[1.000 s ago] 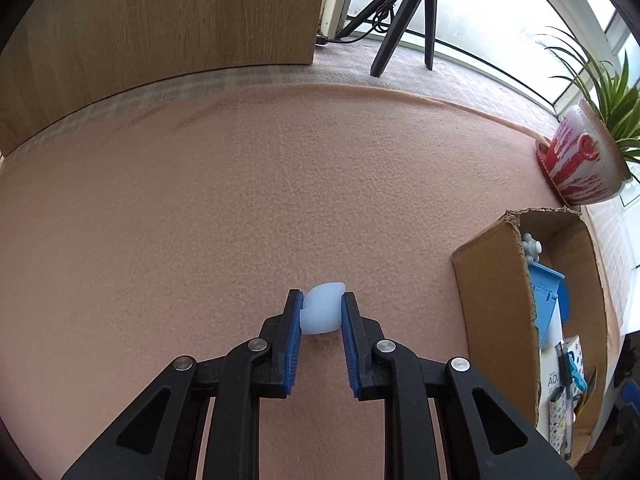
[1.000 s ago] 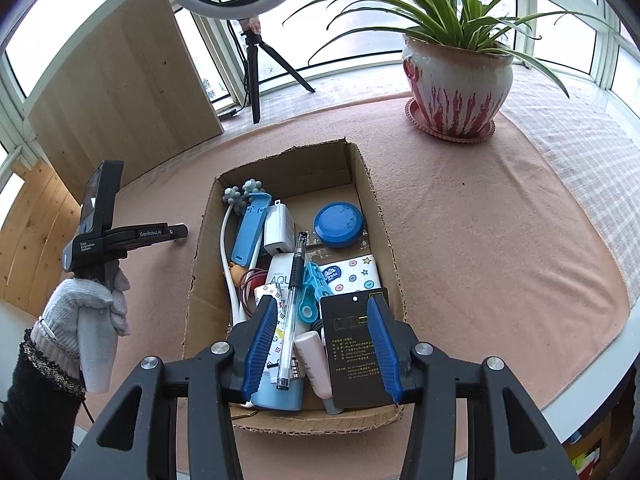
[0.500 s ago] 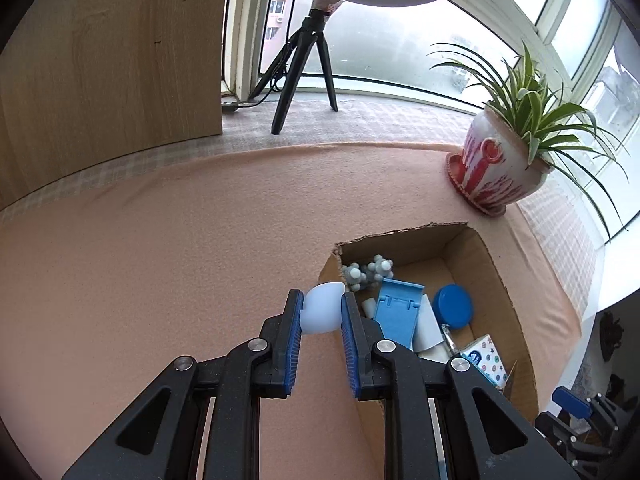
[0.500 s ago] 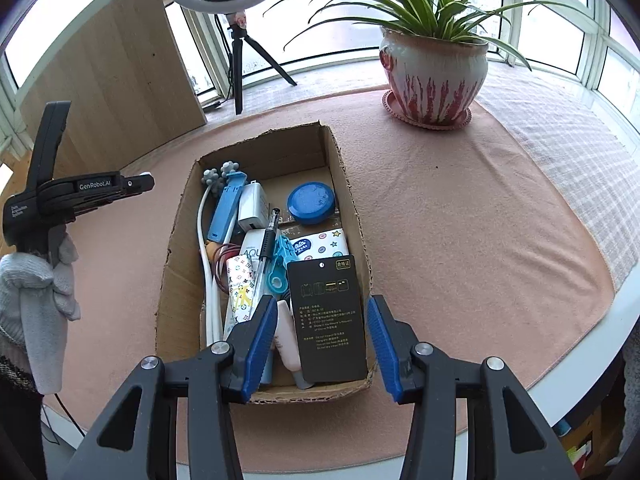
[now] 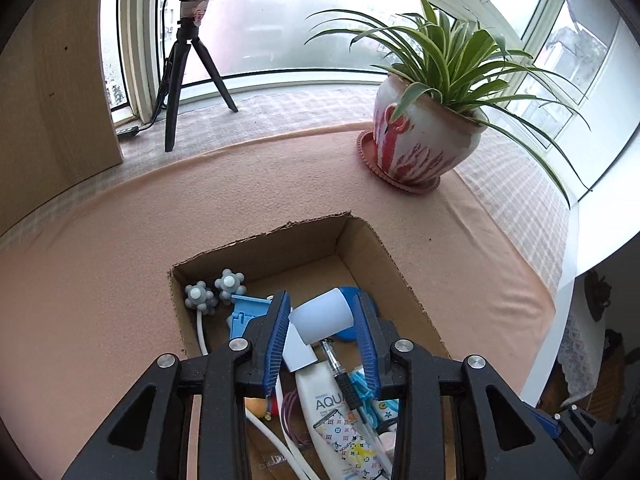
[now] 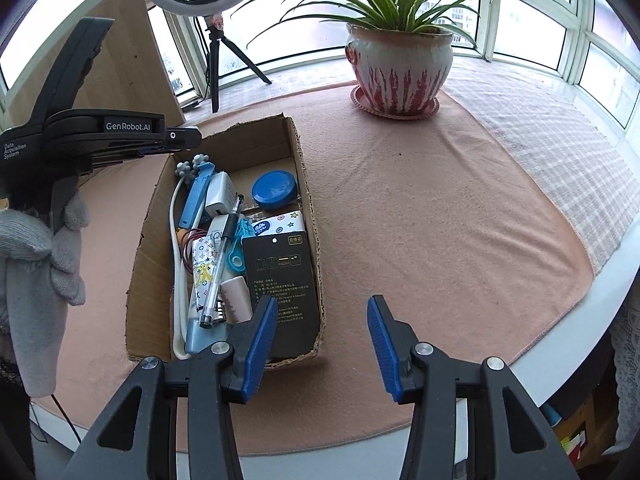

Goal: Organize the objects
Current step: 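Carry the white cap over the box and open the left gripper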

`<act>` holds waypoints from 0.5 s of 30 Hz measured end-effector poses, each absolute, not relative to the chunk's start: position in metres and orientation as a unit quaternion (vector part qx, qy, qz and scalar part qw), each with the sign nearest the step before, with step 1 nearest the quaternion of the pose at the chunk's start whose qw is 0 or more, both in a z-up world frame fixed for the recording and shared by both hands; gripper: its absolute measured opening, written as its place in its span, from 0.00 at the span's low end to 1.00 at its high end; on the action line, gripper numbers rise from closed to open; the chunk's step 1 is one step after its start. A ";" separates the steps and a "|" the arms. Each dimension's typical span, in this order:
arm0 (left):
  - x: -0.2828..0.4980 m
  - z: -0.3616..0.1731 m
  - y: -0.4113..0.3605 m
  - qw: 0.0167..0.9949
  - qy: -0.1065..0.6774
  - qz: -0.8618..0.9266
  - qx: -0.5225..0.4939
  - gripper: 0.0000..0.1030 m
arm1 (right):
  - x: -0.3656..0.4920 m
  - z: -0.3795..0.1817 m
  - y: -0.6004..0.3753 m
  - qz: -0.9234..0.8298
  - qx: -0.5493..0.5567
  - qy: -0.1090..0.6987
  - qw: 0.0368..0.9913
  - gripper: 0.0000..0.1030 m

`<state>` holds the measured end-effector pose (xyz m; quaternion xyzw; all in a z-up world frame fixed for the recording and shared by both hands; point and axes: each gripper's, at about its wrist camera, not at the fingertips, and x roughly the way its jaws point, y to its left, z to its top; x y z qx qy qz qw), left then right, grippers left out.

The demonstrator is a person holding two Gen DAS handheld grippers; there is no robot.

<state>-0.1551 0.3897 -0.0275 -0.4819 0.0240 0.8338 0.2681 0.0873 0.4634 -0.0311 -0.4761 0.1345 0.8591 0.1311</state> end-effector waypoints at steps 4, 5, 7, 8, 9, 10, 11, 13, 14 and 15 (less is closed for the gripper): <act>-0.149 -0.022 0.399 0.271 0.031 0.835 -0.479 0.46 | 0.091 -0.034 0.471 0.858 -0.475 0.139 0.135 0.42; -0.148 -0.021 0.400 0.270 0.032 0.835 -0.479 0.46 | 0.091 -0.035 0.473 0.857 -0.476 0.141 0.136 0.42; -0.146 -0.019 0.399 0.266 0.036 0.835 -0.481 0.47 | 0.092 -0.035 0.476 0.858 -0.475 0.145 0.131 0.42; -0.146 -0.019 0.398 0.261 0.036 0.836 -0.482 0.48 | 0.092 -0.034 0.476 0.859 -0.473 0.144 0.130 0.42; -0.145 -0.018 0.396 0.257 0.036 0.837 -0.482 0.50 | 0.092 -0.033 0.476 0.860 -0.473 0.142 0.131 0.42; -0.143 -0.016 0.392 0.253 0.035 0.839 -0.481 0.51 | 0.091 -0.033 0.476 0.860 -0.474 0.142 0.128 0.42; -0.142 -0.016 0.389 0.249 0.033 0.840 -0.481 0.53 | 0.091 -0.033 0.476 0.860 -0.474 0.143 0.124 0.42; -0.139 -0.017 0.381 0.241 0.028 0.841 -0.483 0.54 | 0.089 -0.033 0.474 0.861 -0.474 0.140 0.122 0.42; -0.137 -0.018 0.376 0.236 0.026 0.841 -0.485 0.54 | 0.089 -0.033 0.474 0.860 -0.475 0.139 0.122 0.43; -0.135 -0.018 0.371 0.230 0.025 0.842 -0.487 0.54 | 0.088 -0.034 0.473 0.859 -0.477 0.142 0.120 0.44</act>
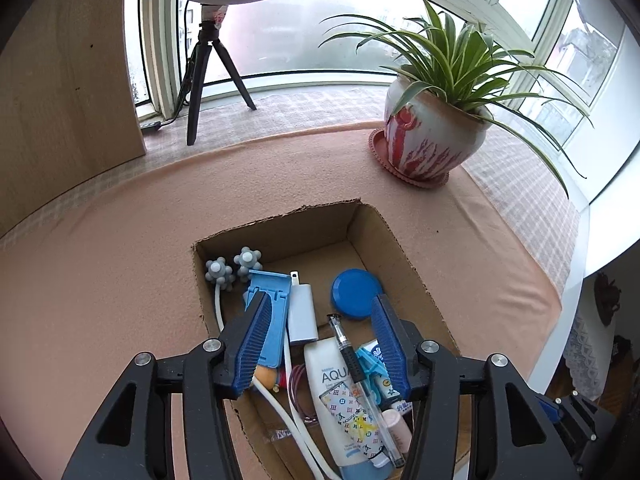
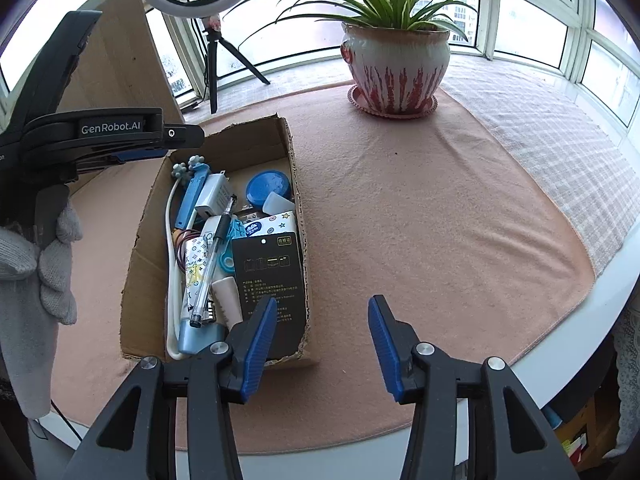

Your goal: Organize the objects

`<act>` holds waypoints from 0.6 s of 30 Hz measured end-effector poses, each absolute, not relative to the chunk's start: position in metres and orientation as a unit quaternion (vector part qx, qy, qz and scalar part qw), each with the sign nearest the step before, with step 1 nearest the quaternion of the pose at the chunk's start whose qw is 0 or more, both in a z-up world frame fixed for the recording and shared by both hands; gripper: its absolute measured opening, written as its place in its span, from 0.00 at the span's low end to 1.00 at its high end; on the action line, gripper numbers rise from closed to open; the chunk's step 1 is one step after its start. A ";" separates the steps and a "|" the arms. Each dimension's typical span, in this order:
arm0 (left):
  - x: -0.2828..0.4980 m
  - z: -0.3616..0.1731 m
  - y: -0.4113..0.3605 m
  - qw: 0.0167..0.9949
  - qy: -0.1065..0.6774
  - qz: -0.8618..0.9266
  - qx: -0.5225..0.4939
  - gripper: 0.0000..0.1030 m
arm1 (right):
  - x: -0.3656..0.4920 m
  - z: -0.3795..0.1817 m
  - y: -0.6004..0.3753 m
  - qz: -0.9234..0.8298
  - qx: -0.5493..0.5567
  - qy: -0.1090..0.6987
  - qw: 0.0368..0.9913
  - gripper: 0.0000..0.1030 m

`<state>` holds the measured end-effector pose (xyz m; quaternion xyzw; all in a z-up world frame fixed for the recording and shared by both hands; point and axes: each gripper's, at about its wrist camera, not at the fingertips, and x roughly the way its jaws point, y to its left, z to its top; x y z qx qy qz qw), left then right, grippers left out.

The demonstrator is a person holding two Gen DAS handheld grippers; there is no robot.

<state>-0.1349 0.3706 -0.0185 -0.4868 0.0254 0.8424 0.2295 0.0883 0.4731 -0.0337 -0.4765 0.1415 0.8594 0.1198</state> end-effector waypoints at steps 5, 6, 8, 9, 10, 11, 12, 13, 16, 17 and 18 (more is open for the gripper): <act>-0.119 -0.018 0.339 0.209 0.026 0.846 -0.489 0.59 | 0.086 -0.032 0.462 0.859 -0.481 0.131 0.115 0.47; -0.115 -0.017 0.332 0.207 0.026 0.847 -0.489 0.59 | 0.085 -0.031 0.459 0.859 -0.481 0.130 0.115 0.47; -0.109 -0.016 0.316 0.206 0.020 0.846 -0.492 0.60 | 0.083 -0.028 0.452 0.861 -0.480 0.125 0.116 0.48; -0.107 -0.016 0.308 0.205 0.017 0.844 -0.495 0.60 | 0.082 -0.025 0.448 0.862 -0.478 0.122 0.117 0.48; -0.104 -0.016 0.300 0.201 0.014 0.844 -0.497 0.61 | 0.081 -0.023 0.443 0.864 -0.475 0.118 0.120 0.51; -0.102 -0.016 0.291 0.198 0.011 0.844 -0.499 0.64 | 0.080 -0.020 0.439 0.865 -0.473 0.117 0.123 0.55; -0.100 -0.016 0.282 0.195 0.007 0.844 -0.499 0.69 | 0.080 -0.017 0.434 0.866 -0.469 0.119 0.124 0.56; -0.097 -0.016 0.273 0.190 0.004 0.845 -0.499 0.70 | 0.079 -0.015 0.429 0.868 -0.466 0.120 0.123 0.58; -0.088 -0.015 0.248 0.178 0.004 0.847 -0.501 0.71 | 0.074 -0.010 0.412 0.872 -0.461 0.114 0.122 0.64; -0.085 -0.014 0.239 0.172 0.003 0.849 -0.499 0.71 | 0.072 -0.009 0.406 0.872 -0.459 0.113 0.123 0.65; -0.082 -0.013 0.230 0.165 0.002 0.851 -0.498 0.72 | 0.071 -0.008 0.400 0.873 -0.458 0.114 0.123 0.65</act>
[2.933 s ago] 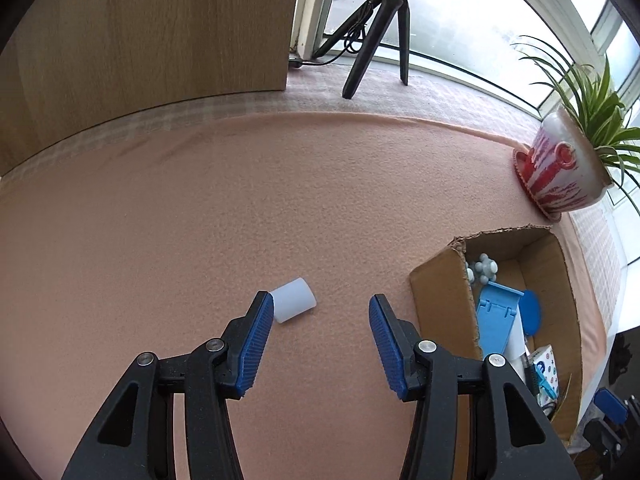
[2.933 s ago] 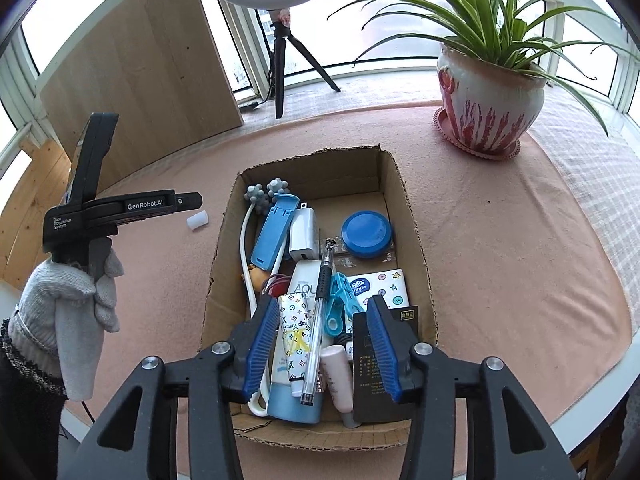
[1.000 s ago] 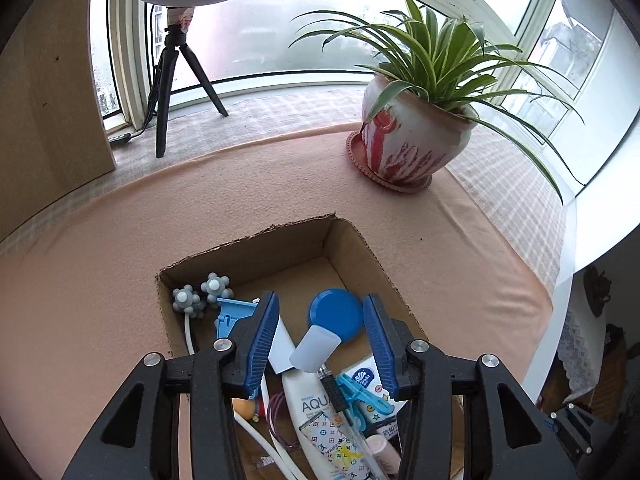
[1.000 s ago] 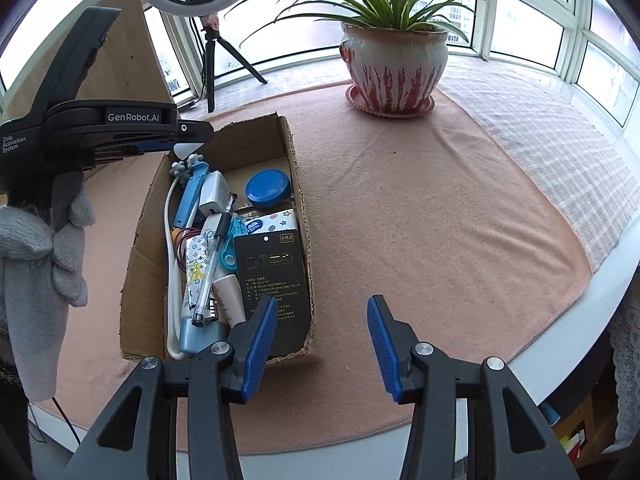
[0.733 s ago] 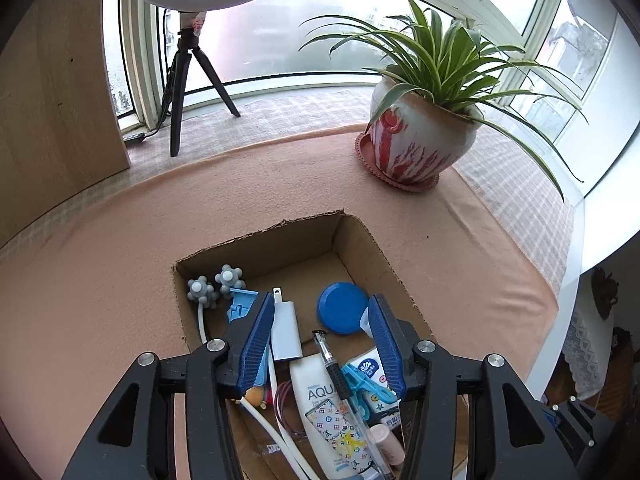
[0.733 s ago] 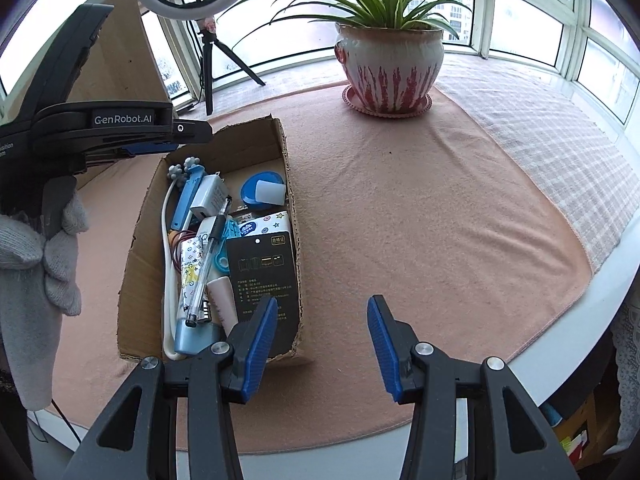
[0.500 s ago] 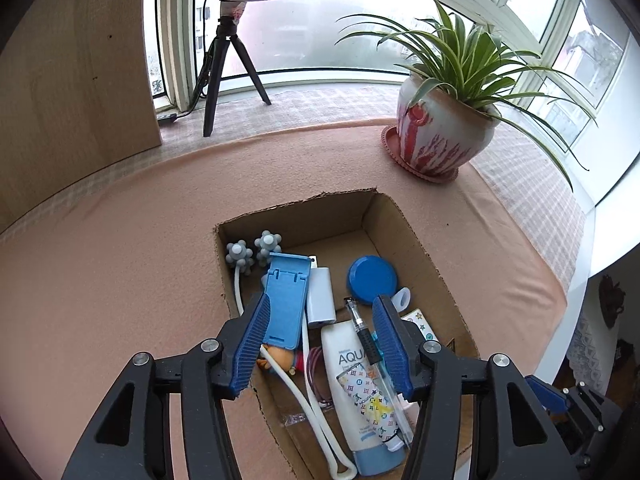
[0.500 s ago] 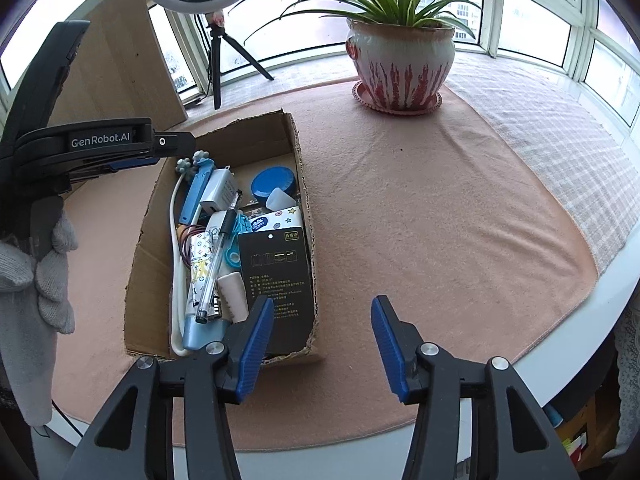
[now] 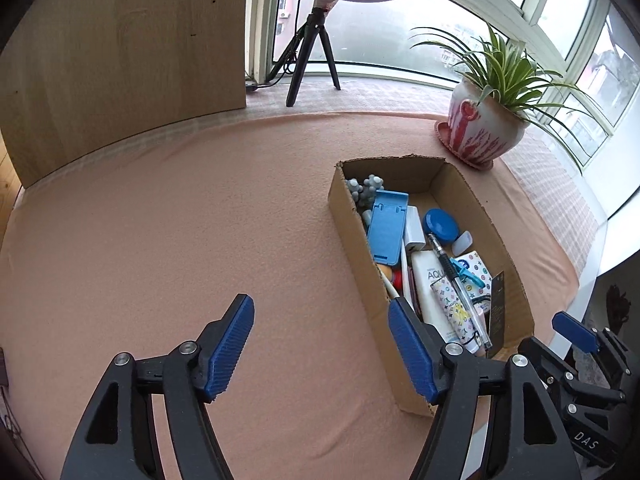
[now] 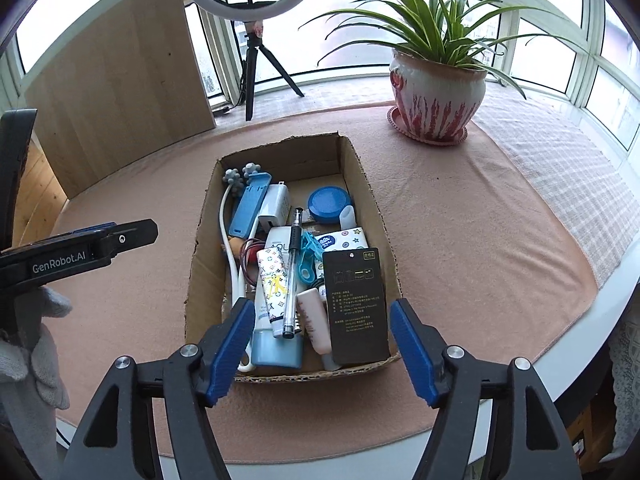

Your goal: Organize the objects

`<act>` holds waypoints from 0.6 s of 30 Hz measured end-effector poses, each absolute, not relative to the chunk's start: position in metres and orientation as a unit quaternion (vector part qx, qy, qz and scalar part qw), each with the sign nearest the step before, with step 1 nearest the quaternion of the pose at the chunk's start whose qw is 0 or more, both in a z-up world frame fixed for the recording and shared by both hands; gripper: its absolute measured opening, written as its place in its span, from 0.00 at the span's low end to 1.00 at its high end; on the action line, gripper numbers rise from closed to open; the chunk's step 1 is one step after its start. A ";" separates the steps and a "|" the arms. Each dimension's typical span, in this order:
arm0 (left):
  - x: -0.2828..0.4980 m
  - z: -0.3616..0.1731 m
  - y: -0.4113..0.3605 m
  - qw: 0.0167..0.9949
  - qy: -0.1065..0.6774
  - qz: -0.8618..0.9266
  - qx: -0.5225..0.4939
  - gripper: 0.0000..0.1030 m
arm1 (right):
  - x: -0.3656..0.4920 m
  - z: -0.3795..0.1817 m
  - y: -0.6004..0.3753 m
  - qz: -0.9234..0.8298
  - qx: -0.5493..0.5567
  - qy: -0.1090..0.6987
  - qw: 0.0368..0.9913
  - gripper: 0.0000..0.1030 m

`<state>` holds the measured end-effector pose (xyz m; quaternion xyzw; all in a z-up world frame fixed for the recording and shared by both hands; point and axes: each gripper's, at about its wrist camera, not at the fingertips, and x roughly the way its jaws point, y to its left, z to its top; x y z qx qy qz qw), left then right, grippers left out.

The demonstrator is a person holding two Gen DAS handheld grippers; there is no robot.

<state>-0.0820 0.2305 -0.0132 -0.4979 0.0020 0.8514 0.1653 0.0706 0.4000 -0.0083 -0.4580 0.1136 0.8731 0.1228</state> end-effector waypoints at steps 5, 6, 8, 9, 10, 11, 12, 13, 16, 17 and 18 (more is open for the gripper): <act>-0.064 -0.003 0.186 0.141 -0.011 0.864 -0.483 0.84 | 0.062 -0.004 0.370 0.877 -0.456 0.117 0.098 0.70; -0.061 -0.001 0.179 0.137 -0.010 0.865 -0.483 0.91 | 0.061 -0.003 0.362 0.878 -0.456 0.119 0.088 0.70; -0.054 0.002 0.164 0.129 -0.009 0.869 -0.477 0.93 | 0.057 -0.002 0.350 0.878 -0.458 0.121 0.073 0.71; -0.051 0.003 0.155 0.122 -0.010 0.872 -0.474 0.93 | 0.055 -0.001 0.342 0.878 -0.458 0.117 0.071 0.72; -0.048 0.004 0.147 0.112 -0.011 0.874 -0.473 0.94 | 0.054 0.000 0.335 0.880 -0.456 0.111 0.074 0.72; -0.046 0.003 0.138 0.101 -0.013 0.873 -0.476 0.97 | 0.052 0.001 0.328 0.881 -0.454 0.107 0.078 0.72; -0.045 0.002 0.130 0.090 -0.015 0.871 -0.482 0.99 | 0.050 0.001 0.322 0.882 -0.453 0.103 0.079 0.72; -0.043 0.000 0.121 0.081 -0.019 0.869 -0.488 0.99 | 0.048 0.002 0.315 0.883 -0.453 0.100 0.077 0.73; -0.034 -0.002 0.094 0.061 -0.027 0.869 -0.491 0.99 | 0.043 0.003 0.295 0.885 -0.454 0.080 0.071 0.73; -0.030 -0.002 0.085 0.054 -0.029 0.870 -0.490 0.99 | 0.042 0.003 0.289 0.886 -0.453 0.073 0.069 0.73; -0.025 -0.002 0.077 0.047 -0.030 0.871 -0.488 0.99 | 0.041 0.004 0.282 0.886 -0.454 0.066 0.066 0.73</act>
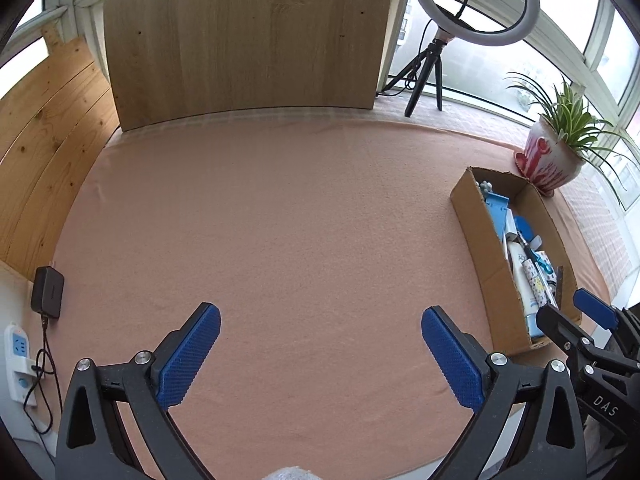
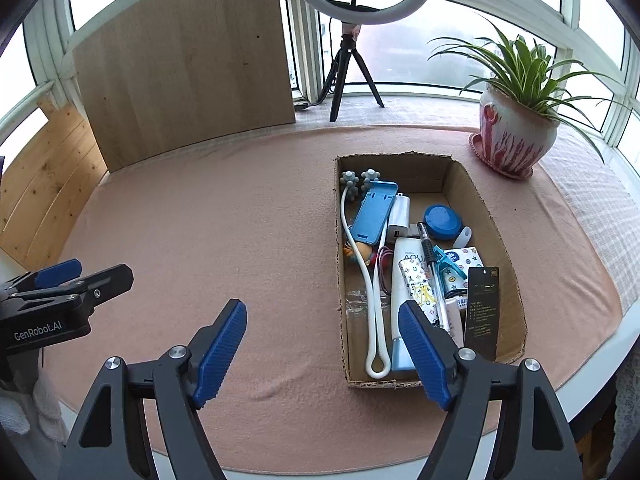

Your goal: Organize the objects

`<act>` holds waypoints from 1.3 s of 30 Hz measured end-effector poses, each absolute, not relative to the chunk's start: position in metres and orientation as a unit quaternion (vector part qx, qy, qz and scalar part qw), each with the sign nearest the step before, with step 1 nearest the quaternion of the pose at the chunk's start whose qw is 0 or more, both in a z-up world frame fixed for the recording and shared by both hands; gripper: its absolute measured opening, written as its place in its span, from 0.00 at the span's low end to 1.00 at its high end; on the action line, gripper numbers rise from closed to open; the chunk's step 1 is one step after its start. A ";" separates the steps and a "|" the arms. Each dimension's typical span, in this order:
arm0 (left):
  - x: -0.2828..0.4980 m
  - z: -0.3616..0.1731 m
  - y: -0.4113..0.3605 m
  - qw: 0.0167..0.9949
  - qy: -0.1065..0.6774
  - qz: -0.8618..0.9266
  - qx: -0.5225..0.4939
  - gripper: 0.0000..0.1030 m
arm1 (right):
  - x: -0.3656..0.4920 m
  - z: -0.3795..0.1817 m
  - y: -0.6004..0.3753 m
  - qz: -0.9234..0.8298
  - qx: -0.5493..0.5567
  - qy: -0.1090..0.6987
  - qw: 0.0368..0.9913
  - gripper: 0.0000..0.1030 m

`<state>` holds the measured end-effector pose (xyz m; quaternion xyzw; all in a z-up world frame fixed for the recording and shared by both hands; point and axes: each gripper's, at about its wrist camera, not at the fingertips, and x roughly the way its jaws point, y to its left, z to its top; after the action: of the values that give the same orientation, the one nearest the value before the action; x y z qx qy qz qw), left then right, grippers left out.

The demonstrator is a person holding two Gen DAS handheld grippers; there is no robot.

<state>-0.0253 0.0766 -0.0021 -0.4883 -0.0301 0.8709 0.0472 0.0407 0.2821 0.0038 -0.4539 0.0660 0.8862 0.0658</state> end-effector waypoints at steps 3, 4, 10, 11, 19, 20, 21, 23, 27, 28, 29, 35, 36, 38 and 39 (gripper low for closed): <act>-0.013 -0.003 0.053 0.028 -0.033 0.871 -0.489 0.99 | 0.037 0.002 0.264 0.886 -0.458 0.050 0.051 0.73; -0.009 -0.003 0.046 0.021 -0.035 0.872 -0.489 0.99 | 0.035 0.002 0.257 0.886 -0.459 0.045 0.045 0.73; 0.005 0.002 0.015 0.001 -0.050 0.875 -0.481 0.99 | 0.025 0.001 0.229 0.888 -0.459 0.031 0.022 0.73; 0.006 0.002 0.014 0.003 -0.049 0.876 -0.480 0.99 | 0.024 0.001 0.225 0.888 -0.459 0.032 0.020 0.73; 0.006 0.005 0.001 0.008 -0.047 0.880 -0.473 0.99 | 0.016 -0.002 0.204 0.889 -0.456 0.034 0.017 0.73; 0.005 0.005 0.000 0.009 -0.045 0.880 -0.473 0.99 | 0.015 -0.002 0.203 0.890 -0.455 0.035 0.018 0.73; 0.004 0.004 0.000 0.010 -0.042 0.881 -0.472 0.99 | 0.016 -0.002 0.202 0.891 -0.452 0.036 0.020 0.73; 0.003 0.002 -0.001 0.012 -0.038 0.882 -0.470 0.99 | 0.016 -0.003 0.199 0.892 -0.450 0.038 0.023 0.73; 0.002 -0.003 -0.001 0.021 -0.035 0.880 -0.473 0.99 | 0.017 -0.009 0.195 0.890 -0.452 0.042 0.029 0.73; 0.001 -0.003 -0.002 0.023 -0.034 0.880 -0.473 0.99 | 0.017 -0.009 0.193 0.890 -0.452 0.042 0.030 0.73; 0.001 -0.004 -0.002 0.024 -0.033 0.880 -0.473 0.99 | 0.018 -0.010 0.192 0.891 -0.452 0.042 0.030 0.73; -0.001 -0.006 -0.006 0.026 -0.037 0.880 -0.473 0.99 | 0.017 -0.009 0.185 0.892 -0.448 0.044 0.033 0.73; -0.001 -0.007 -0.007 0.025 -0.037 0.880 -0.474 0.99 | 0.017 -0.009 0.183 0.892 -0.448 0.042 0.034 0.73; -0.002 -0.008 -0.009 0.024 -0.040 0.879 -0.475 0.99 | 0.016 -0.009 0.182 0.892 -0.448 0.042 0.035 0.73; -0.002 -0.009 -0.010 0.024 -0.041 0.878 -0.476 0.99 | 0.016 -0.009 0.182 0.892 -0.449 0.042 0.034 0.73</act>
<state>-0.0020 -0.0103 -0.0089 -0.4758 -0.0405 0.8783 0.0239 0.0159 0.1816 -0.0095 -0.4492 0.0425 0.8918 0.0343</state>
